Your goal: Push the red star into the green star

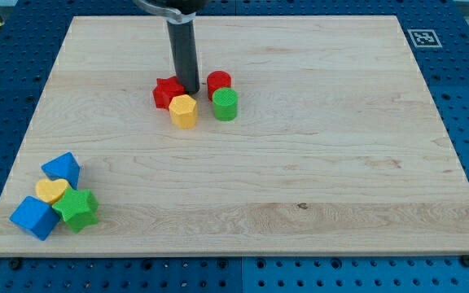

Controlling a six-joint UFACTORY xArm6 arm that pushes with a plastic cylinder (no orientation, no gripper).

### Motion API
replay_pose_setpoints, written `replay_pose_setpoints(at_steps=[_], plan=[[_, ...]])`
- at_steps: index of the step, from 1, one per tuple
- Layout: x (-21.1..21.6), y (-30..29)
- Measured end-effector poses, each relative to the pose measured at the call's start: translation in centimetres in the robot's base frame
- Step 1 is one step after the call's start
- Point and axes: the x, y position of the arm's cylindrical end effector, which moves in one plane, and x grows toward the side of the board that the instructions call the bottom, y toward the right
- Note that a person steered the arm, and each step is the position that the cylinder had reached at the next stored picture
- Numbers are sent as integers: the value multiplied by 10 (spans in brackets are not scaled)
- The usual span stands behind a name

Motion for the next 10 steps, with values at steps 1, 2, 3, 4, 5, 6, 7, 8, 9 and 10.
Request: replay_pose_setpoints(at_steps=[1, 2, 3, 4, 5, 6, 7, 8, 9, 10], plan=[[-4, -4], [-8, -11], [-8, -25], [-6, -39], [-3, -58], [6, -87], [16, -87], [-2, -64], [-5, -33], [18, -34]])
